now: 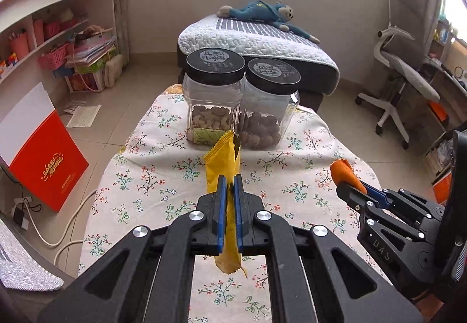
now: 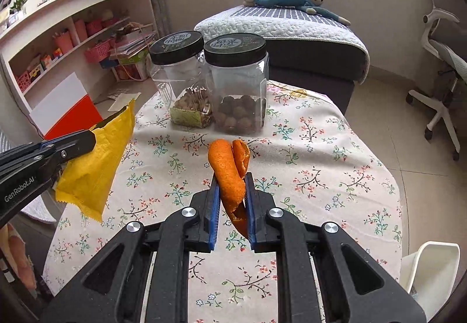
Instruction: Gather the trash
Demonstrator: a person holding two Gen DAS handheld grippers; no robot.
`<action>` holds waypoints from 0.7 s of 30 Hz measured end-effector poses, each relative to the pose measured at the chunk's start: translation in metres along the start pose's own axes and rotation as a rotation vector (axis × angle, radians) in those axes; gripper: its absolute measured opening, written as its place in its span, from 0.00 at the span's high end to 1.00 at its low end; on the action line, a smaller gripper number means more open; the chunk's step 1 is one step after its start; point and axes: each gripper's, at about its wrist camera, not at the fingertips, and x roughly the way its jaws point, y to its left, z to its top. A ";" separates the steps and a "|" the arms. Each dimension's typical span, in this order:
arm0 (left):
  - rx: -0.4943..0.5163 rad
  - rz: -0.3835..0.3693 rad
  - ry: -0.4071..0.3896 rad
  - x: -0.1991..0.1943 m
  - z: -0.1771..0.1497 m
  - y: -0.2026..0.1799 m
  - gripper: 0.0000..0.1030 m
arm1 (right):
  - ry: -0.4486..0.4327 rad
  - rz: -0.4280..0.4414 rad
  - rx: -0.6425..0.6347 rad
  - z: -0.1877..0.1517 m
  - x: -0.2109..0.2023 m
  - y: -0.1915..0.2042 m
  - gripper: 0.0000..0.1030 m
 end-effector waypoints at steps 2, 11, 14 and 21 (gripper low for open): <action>0.030 0.012 -0.049 -0.013 -0.001 -0.013 0.95 | -0.023 -0.006 0.019 -0.002 -0.016 -0.009 0.86; 0.092 -0.033 -0.171 -0.044 0.001 -0.061 0.95 | -0.116 -0.065 0.063 -0.015 -0.050 -0.039 0.86; 0.153 -0.048 -0.120 -0.037 0.006 -0.074 0.93 | -0.122 -0.068 0.067 -0.017 -0.056 -0.047 0.86; 0.021 -0.039 0.433 0.060 -0.026 -0.017 0.37 | -0.101 -0.031 0.090 -0.022 -0.063 -0.061 0.86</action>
